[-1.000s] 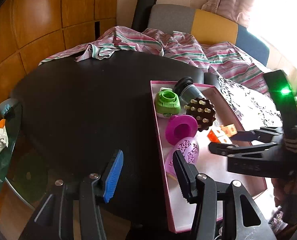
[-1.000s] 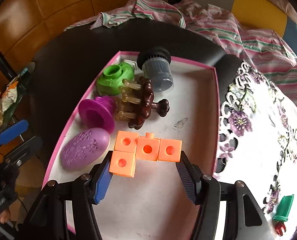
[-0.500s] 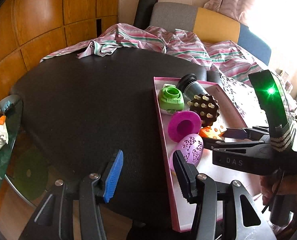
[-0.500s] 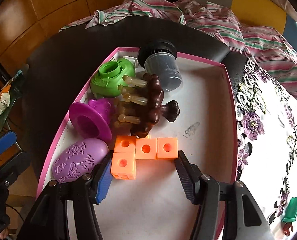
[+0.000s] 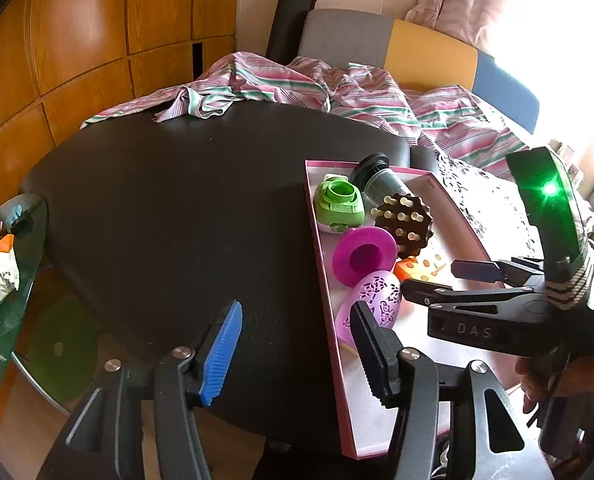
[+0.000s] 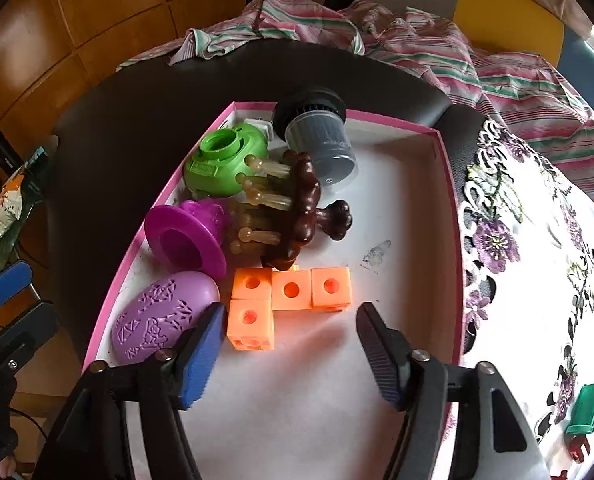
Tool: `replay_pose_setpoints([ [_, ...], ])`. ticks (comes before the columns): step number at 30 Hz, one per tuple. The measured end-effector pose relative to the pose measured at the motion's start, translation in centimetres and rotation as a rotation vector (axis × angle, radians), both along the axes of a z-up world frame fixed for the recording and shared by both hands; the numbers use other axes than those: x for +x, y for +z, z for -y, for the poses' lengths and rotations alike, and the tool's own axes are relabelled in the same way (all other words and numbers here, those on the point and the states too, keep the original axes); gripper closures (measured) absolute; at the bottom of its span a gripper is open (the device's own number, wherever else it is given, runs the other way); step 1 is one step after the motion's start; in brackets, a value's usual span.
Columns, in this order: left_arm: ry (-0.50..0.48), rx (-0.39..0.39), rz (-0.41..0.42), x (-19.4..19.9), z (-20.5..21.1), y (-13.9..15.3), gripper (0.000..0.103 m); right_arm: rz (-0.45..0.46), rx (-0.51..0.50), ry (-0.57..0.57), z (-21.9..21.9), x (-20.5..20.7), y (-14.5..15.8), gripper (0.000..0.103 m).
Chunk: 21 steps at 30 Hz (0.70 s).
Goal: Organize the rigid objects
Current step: 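Withdraw both open tools from the tray toward the toy pile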
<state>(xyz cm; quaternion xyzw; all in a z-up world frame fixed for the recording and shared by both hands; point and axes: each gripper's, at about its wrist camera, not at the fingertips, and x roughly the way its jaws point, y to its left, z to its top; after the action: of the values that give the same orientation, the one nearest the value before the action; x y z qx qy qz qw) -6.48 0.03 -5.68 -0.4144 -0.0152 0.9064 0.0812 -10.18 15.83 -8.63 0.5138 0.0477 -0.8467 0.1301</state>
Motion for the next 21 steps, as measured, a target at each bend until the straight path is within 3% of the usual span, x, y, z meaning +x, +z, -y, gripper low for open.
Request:
replay_pose_setpoints([
  [19,-0.018,-0.016,-0.003,0.6,-0.9,0.2,0.042,-0.093,-0.013,-0.042,-1.8,2.4,3.2,0.026],
  [21,-0.022,-0.018,-0.005,0.6,-1.1,0.3,0.038,-0.100,-0.016,-0.047,-2.2,2.2,3.4,0.026],
])
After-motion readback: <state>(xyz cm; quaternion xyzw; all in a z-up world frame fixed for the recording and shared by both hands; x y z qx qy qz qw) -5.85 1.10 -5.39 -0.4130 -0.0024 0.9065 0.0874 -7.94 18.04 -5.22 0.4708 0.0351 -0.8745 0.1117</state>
